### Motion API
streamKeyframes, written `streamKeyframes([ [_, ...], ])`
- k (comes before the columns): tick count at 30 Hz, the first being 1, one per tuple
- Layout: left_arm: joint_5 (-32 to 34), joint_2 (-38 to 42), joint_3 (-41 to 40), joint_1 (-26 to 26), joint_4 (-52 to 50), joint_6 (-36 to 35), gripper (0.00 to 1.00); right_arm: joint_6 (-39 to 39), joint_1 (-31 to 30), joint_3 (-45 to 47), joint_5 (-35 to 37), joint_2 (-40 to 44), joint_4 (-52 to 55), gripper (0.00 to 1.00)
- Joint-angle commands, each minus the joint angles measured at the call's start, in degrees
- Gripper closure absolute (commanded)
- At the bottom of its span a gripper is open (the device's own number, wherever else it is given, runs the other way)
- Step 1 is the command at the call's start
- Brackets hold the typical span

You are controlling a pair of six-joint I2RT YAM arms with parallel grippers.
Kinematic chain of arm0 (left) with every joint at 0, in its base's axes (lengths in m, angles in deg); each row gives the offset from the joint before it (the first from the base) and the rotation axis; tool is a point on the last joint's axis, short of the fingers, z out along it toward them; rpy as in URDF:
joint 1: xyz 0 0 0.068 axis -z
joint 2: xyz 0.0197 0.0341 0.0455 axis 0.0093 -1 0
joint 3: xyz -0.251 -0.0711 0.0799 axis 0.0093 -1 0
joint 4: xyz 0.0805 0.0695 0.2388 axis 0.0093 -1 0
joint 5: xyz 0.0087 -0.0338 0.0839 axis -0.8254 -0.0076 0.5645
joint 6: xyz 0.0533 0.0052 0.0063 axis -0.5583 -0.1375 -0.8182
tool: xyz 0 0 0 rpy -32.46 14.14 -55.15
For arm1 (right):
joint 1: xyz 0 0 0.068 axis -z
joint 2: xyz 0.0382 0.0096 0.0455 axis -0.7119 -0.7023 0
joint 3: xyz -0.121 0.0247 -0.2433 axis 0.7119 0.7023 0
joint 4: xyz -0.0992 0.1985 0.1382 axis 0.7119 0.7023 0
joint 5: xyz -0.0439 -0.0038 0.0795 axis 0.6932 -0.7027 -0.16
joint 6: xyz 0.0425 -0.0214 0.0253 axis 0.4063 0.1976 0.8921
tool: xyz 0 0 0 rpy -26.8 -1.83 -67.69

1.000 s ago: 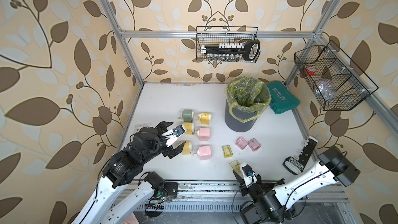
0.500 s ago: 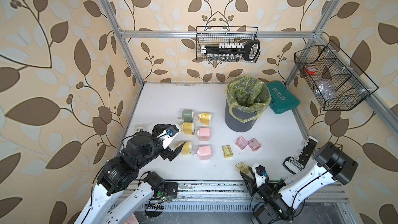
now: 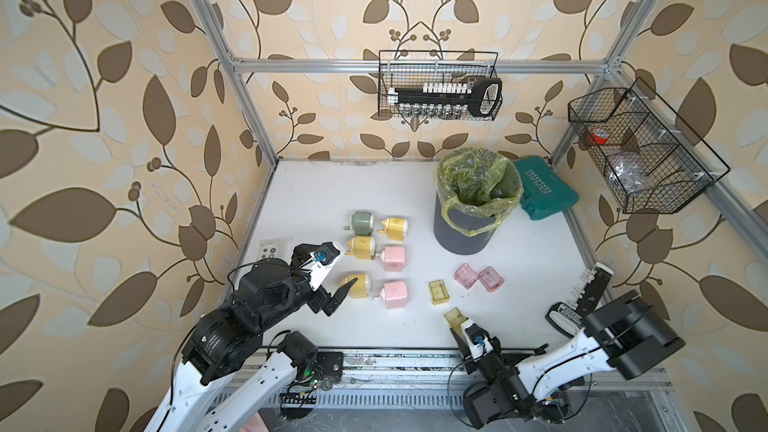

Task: Take out the pencil sharpener tray and clean the shavings
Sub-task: Place the container at the center of the board.

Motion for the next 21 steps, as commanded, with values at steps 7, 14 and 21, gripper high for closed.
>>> streamKeyframes([
  [7, 2.23, 1.37, 1.2, 0.11, -0.9, -0.61, 0.01, 69.02, -10.43, -21.87, 10.22, -39.1, 57.8, 1.0],
  [14, 4.57, -0.39, 1.55, 0.05, 0.82, 0.55, 0.01, 68.97, -10.94, -18.77, 8.58, -35.86, 52.94, 1.0],
  [21, 3.08, -2.0, 1.58, 0.07, -1.18, 2.13, 0.01, 68.95, -11.32, -12.97, 6.54, -31.27, 44.15, 1.0],
])
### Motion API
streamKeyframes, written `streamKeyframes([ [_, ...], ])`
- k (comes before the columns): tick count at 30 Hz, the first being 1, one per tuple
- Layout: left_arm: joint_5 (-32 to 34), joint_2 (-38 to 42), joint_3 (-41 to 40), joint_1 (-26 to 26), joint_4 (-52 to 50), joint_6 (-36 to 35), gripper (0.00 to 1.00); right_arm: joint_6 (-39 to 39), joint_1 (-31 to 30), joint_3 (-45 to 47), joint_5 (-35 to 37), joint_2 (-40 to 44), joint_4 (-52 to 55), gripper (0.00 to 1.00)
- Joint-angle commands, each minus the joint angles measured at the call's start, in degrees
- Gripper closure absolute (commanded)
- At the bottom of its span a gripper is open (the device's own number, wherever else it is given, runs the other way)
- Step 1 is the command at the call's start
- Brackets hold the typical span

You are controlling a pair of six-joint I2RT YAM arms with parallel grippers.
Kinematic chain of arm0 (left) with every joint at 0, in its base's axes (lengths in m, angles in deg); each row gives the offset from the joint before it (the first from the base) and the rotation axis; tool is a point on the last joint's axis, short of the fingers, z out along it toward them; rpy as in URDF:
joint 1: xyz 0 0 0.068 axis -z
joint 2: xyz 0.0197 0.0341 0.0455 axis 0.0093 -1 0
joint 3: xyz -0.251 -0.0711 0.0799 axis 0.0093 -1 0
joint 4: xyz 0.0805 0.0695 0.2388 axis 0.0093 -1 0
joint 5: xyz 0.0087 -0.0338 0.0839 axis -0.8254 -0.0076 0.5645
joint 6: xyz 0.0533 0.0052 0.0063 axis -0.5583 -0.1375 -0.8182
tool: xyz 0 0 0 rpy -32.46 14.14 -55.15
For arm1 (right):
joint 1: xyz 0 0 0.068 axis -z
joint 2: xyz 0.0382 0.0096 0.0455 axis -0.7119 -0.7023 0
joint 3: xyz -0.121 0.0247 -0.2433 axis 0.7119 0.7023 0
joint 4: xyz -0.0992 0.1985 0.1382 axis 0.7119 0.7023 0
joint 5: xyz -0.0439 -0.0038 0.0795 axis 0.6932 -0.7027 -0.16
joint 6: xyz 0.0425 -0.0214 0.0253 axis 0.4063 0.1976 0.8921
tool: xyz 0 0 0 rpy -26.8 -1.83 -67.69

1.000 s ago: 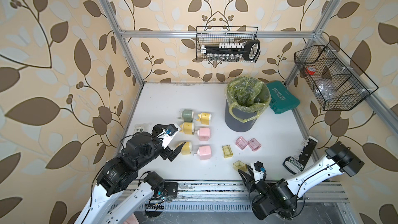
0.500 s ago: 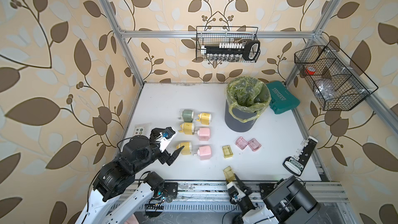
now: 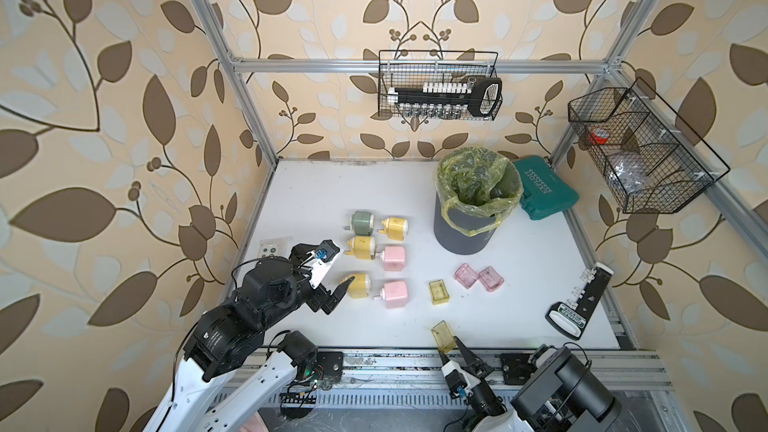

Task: Take out the pencil sharpener tray and clean the shavings
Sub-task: Place the container at the center of the board.

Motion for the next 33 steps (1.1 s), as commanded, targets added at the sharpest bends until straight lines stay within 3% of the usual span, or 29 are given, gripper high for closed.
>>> streamKeyframes([
  [1, -0.41, -0.01, 0.89, 0.05, 0.72, 1.38, 0.01, 35.23, -0.68, 9.66, -1.66, -4.02, -7.57, 1.0],
  [2, -0.55, 0.09, 0.83, 0.11, 0.81, 1.46, 0.01, 35.18, -0.88, 11.83, -1.82, -2.63, -11.24, 1.0],
  [6, -0.89, 0.37, 0.33, 0.07, 0.83, 1.44, 0.01, 35.22, -2.39, 11.71, -1.9, -1.27, -8.1, 1.0],
  [8, -1.17, 0.06, 0.3, 0.07, 0.92, 1.31, 0.01, 35.11, -3.29, 14.49, -3.09, 0.38, -13.28, 1.0],
  [15, -2.28, -1.12, -0.39, 0.05, 1.69, 1.47, 0.01, 32.42, -6.95, 16.13, -5.05, 5.14, -13.32, 0.81],
  [18, -2.84, -1.32, -0.96, 0.12, 2.0, 1.69, 0.01, 23.57, -6.62, 17.39, -5.64, 8.91, -18.8, 0.71],
  [21, -3.03, -1.22, -1.39, 0.12, 1.9, 1.76, 0.01, 8.93, -4.46, 19.27, -7.53, 14.2, -28.5, 0.62],
  [24, -3.05, -0.96, -1.45, 0.1, 1.29, 1.1, 0.01, -16.93, -0.48, 23.66, -10.64, 22.2, -48.25, 0.33],
  [25, -3.08, -0.82, -1.46, 0.09, 1.1, 0.92, 0.01, -25.82, 0.94, 25.74, -11.82, 24.84, -55.69, 0.14],
  [26, -3.07, -0.71, -1.54, 0.1, 0.88, 0.75, 0.01, -31.01, 2.39, 26.65, -12.94, 26.92, -58.75, 0.02],
  [29, -3.2, -0.12, -1.85, 0.04, 0.75, 0.68, 0.01, -38.2, 4.25, 26.05, -14.25, 29.02, -60.33, 0.02],
  [33, -3.86, 0.54, -2.75, 0.12, 1.25, 0.94, 0.01, -37.8, 4.54, 23.36, -14.64, 28.56, -55.23, 0.03],
])
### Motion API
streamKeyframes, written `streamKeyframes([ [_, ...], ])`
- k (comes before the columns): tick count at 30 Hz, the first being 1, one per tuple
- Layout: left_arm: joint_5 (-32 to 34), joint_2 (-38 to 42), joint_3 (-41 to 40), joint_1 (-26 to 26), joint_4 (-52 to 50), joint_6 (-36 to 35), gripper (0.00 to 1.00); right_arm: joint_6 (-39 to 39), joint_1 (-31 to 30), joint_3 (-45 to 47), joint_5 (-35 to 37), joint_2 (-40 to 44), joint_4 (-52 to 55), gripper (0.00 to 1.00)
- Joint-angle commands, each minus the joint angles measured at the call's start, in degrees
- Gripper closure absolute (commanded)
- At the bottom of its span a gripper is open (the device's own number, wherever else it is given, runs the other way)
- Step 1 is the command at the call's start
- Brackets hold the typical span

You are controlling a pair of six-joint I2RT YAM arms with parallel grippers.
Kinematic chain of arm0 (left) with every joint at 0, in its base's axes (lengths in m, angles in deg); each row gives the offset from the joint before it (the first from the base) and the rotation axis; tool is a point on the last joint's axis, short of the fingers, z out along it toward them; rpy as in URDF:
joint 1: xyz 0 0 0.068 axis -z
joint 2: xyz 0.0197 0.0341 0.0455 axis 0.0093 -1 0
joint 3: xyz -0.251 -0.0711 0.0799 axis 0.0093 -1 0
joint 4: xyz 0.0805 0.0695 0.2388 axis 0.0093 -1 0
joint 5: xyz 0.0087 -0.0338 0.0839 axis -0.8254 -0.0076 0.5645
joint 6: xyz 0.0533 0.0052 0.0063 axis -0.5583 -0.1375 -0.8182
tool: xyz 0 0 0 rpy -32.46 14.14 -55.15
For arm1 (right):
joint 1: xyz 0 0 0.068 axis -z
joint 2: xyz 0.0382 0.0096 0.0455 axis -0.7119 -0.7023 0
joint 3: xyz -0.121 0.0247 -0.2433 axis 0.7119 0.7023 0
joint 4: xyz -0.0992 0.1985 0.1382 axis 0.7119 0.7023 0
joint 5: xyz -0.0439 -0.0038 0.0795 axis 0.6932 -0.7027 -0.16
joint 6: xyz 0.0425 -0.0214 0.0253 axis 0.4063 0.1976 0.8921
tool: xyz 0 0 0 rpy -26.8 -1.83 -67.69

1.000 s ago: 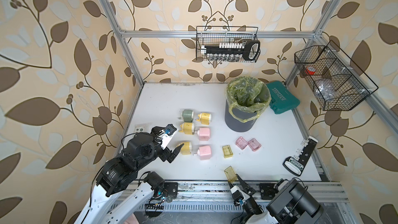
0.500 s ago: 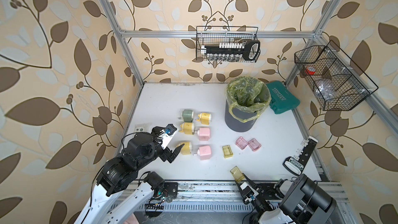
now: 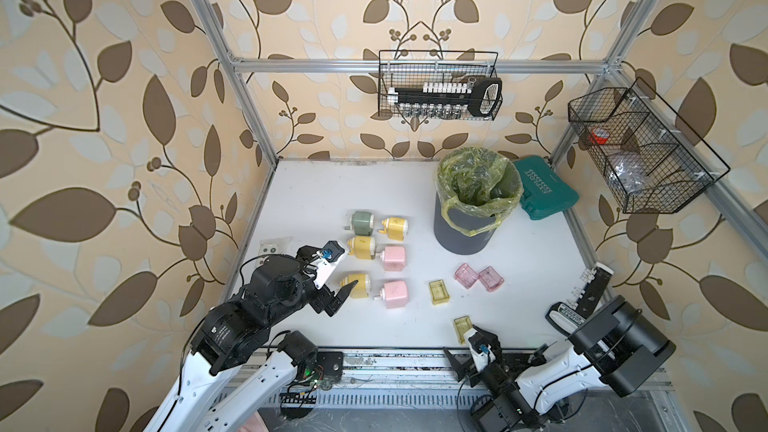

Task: Take out the pencil sharpener tray and clean the shavings
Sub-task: Place the container at the center of the board.

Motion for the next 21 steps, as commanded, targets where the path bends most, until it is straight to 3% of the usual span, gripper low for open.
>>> streamKeyframes([
  [1, -1.92, 0.75, -0.85, 0.11, 1.44, 0.02, 0.01, -6.14, 0.35, -1.54, -1.64, 0.79, -0.94, 0.03],
  [4, -2.31, 0.39, -1.14, 0.07, 1.5, -0.31, 0.01, -5.55, 0.9, -1.84, -2.16, 5.92, 4.4, 0.04],
  [8, -1.29, -0.85, -0.72, 0.11, 1.94, -1.04, 0.01, -16.23, 7.77, -2.31, -5.05, 19.91, 6.78, 0.04],
  [11, -0.14, -2.09, -0.36, 0.05, 2.36, -2.05, 0.01, -31.77, 17.01, 0.13, -14.34, 34.21, -0.46, 0.04],
  [14, 0.89, -3.33, -0.43, 0.09, 3.26, -3.13, 0.01, -40.24, 23.94, -1.93, -19.69, 43.78, 4.04, 0.04],
  [17, 2.0, -4.59, -1.3, 0.12, 5.21, -3.42, 0.01, -46.28, 30.11, -7.97, -24.6, 45.9, 11.09, 0.04],
  [21, 2.46, -7.16, -2.08, 0.11, 8.31, -4.16, 0.01, -54.88, 39.45, -17.59, -31.53, 41.95, 14.51, 0.06],
])
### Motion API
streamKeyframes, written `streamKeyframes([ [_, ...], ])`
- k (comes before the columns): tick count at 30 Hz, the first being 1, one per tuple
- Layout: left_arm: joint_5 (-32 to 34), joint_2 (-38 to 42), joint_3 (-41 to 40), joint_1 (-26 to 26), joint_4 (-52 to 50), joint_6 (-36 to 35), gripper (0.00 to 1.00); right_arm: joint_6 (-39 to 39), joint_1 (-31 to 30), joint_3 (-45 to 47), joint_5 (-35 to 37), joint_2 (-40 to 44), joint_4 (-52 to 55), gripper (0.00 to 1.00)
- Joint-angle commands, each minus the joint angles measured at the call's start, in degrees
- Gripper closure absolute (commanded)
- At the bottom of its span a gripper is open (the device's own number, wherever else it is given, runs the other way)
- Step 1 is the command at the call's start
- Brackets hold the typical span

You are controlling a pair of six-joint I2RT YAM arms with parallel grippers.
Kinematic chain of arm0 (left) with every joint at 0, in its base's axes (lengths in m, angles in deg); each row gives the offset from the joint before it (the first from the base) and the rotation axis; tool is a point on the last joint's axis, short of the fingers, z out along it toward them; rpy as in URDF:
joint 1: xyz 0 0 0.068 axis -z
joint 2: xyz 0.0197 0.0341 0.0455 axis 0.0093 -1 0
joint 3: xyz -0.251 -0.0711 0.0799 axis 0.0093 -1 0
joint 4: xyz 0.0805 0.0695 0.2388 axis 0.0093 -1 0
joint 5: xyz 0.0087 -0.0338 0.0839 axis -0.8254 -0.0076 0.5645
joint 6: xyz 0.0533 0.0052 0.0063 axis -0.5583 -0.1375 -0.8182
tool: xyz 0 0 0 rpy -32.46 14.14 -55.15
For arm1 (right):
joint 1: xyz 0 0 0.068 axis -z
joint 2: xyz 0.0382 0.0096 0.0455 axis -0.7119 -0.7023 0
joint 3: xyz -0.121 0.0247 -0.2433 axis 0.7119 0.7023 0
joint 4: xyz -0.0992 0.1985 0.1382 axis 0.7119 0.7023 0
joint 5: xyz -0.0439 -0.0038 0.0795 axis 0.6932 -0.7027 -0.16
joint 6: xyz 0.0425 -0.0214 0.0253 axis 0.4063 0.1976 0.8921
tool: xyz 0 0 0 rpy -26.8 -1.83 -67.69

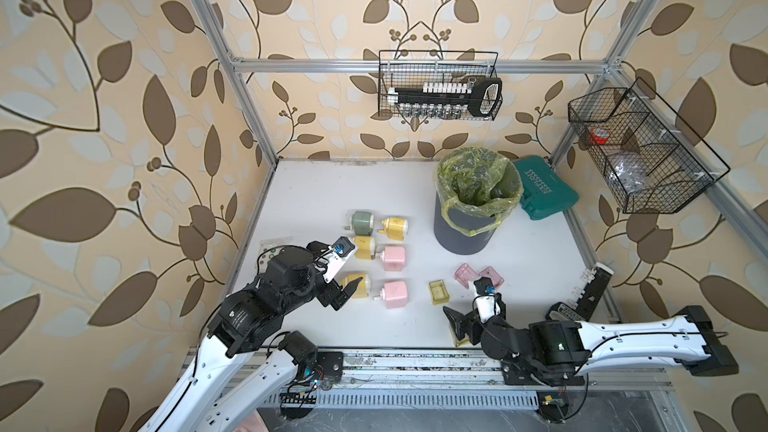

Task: Take out the pencil sharpener tray and clean the shavings
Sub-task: Place the container at the center of the board.

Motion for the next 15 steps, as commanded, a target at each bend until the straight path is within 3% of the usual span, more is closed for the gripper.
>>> streamKeyframes([
  [1, 1.54, -2.5, -0.75, 0.06, 5.22, -1.74, 0.01, -12.74, 6.12, -7.06, -8.97, -2.69, 3.78, 0.06],
  [5, 1.41, -7.7, -0.26, -0.01, 6.75, -5.87, 0.01, -19.38, 17.55, -12.29, -18.21, -2.4, 1.03, 0.08],
  [10, -0.35, -16.46, 3.19, -1.55, 7.64, -11.72, 0.03, -21.23, 34.48, -16.26, -34.37, -0.27, 4.11, 0.12],
  [12, -3.79, -20.42, 5.45, -3.8, 7.86, -13.74, 0.03, -22.03, 37.71, -17.91, -38.84, -0.71, 8.2, 0.14],
  [15, -10.13, -26.55, 9.67, -7.69, 6.17, -17.45, 0.05, -22.42, 37.94, -18.29, -39.87, 0.15, 11.54, 0.14],
])
